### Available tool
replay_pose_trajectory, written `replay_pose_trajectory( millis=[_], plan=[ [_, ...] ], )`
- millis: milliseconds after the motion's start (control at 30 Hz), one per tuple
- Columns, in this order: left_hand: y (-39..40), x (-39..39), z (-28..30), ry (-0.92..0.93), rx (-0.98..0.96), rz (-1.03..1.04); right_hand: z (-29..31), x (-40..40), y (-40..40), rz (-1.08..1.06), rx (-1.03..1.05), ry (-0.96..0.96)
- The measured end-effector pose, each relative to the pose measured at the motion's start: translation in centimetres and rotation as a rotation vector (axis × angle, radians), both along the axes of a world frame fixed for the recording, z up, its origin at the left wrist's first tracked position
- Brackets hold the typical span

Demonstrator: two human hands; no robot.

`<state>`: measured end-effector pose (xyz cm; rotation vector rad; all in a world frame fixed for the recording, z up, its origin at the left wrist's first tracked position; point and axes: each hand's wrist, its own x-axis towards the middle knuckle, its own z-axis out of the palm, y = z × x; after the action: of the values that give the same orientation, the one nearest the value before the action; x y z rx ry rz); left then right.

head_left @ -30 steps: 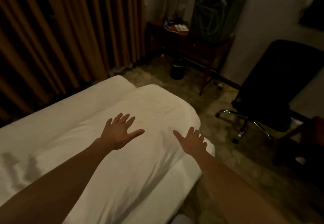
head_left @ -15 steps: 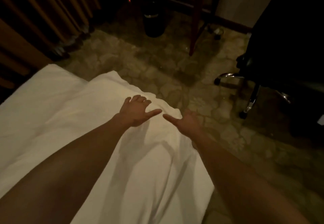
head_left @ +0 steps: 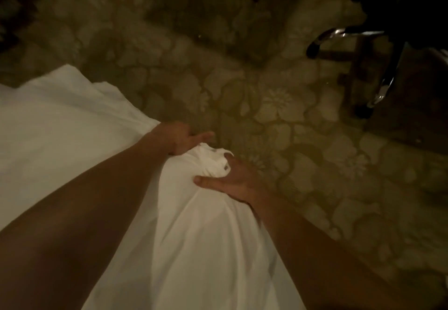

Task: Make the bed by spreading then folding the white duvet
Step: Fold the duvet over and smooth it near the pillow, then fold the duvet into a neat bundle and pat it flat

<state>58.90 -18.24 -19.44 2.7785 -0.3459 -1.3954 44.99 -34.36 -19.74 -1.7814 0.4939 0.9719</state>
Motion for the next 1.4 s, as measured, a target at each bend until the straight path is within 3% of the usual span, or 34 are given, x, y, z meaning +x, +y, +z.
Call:
replay_pose_trajectory(
  millis=[267, 467, 600, 767, 900, 1033, 1133, 1300, 1400],
  plan=[
    [0.4, -0.4, -1.3, 0.126, -0.026, 0.035, 0.2, 0.0, -0.3, -0.098, 0.099, -0.027],
    [0.4, -0.7, 1.9, -0.066, -0.429, 0.231, 4.3, -3.4, -1.7, -0.324, -0.068, -0.334],
    [-1.6, -1.5, 5.0, -0.083, -0.518, 0.130, 6.0, -4.9, -2.4, -0.357, 0.038, -0.264],
    [-4.0, -4.8, 6.4, -0.100, -0.414, -0.227, 6.8, -4.6, -2.7, -0.232, -0.097, -0.283],
    [-4.2, -5.8, 6.7, -0.221, -0.388, -0.310, 7.1, -5.4, -3.5, -0.266, -0.109, -0.142],
    [-4.3, -6.6, 7.6, -0.232, -0.312, -0.343, 7.6, -5.4, -4.0, -0.334, -0.100, -0.134],
    [-4.3, -6.8, 7.6, -0.235, -0.383, -0.322, 7.5, -5.6, -3.9, -0.392, -0.104, -0.205],
    [-5.0, -6.5, 7.6, 0.003, -0.355, -0.151, 6.6, -5.7, -4.4, -0.445, -0.115, -0.301],
    [-5.3, -6.1, 7.5, -0.099, -0.378, -0.181, 6.1, -5.3, -4.9, -0.508, -0.124, -0.314]
  ],
)
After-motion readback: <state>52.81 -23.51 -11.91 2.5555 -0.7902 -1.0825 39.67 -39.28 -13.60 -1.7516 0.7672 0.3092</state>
